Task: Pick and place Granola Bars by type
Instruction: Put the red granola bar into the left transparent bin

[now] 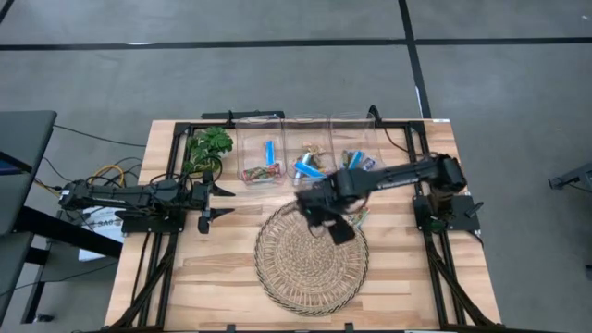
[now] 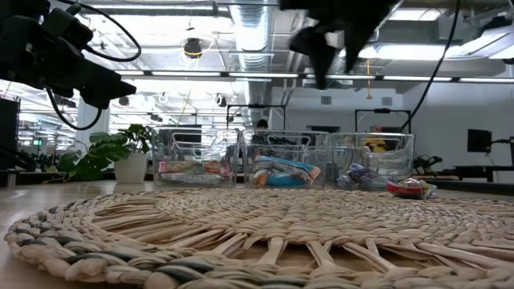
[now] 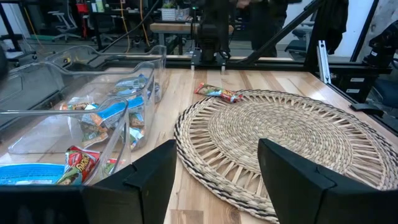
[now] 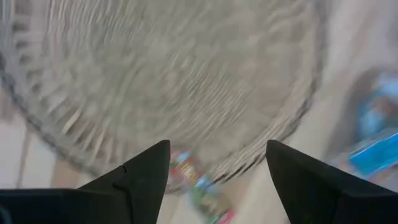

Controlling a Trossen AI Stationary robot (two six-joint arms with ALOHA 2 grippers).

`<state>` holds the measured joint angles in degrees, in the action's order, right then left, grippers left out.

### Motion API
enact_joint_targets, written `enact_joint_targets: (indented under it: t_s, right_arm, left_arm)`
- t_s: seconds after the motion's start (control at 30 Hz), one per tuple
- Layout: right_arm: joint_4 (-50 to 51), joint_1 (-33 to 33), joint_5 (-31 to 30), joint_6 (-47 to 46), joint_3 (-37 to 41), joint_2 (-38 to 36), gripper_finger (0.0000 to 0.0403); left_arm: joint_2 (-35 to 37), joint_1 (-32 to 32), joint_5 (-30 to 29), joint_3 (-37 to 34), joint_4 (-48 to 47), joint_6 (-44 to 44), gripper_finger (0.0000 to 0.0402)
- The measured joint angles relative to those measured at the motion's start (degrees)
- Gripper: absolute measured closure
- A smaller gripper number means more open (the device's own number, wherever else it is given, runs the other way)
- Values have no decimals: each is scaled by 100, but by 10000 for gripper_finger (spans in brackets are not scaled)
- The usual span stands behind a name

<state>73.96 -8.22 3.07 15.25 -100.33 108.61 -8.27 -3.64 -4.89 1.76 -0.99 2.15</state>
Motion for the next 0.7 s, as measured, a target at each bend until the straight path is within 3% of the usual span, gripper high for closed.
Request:
enact_joint_targets:
  t_s: [0.13, 0.4, 0.7]
  right_arm:
    - [-172, -314, -113, -303, 1038, -367, 143]
    - [-1457, -625, -942, -381, 3389, -1378, 143]
    - [-2367, -633, -1118, -285, 4789, -1870, 143]
  left_arm:
    - [0, -2, 0, 0, 0, 0, 182]
    - [0, -1, -2, 0, 0, 0, 182]
    - [0, 0, -2, 0, 0, 0, 182]
